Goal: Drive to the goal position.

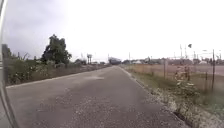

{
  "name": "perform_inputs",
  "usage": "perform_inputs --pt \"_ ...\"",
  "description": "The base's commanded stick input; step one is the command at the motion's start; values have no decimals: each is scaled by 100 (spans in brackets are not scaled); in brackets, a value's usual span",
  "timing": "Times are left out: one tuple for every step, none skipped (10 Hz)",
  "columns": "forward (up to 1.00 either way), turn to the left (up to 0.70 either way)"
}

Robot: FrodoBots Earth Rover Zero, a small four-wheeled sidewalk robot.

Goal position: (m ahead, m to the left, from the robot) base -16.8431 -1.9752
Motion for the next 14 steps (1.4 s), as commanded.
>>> perform_inputs --pt "8 0" --pt "8 0" --pt "8 0" --pt "8 0" --pt "8 0" --pt "9 0" --pt "9 0" --pt "8 0" --pt "8 0" --pt "7 0" --pt "8 0" --pt "8 0" --pt "8 0" --pt "9 0"
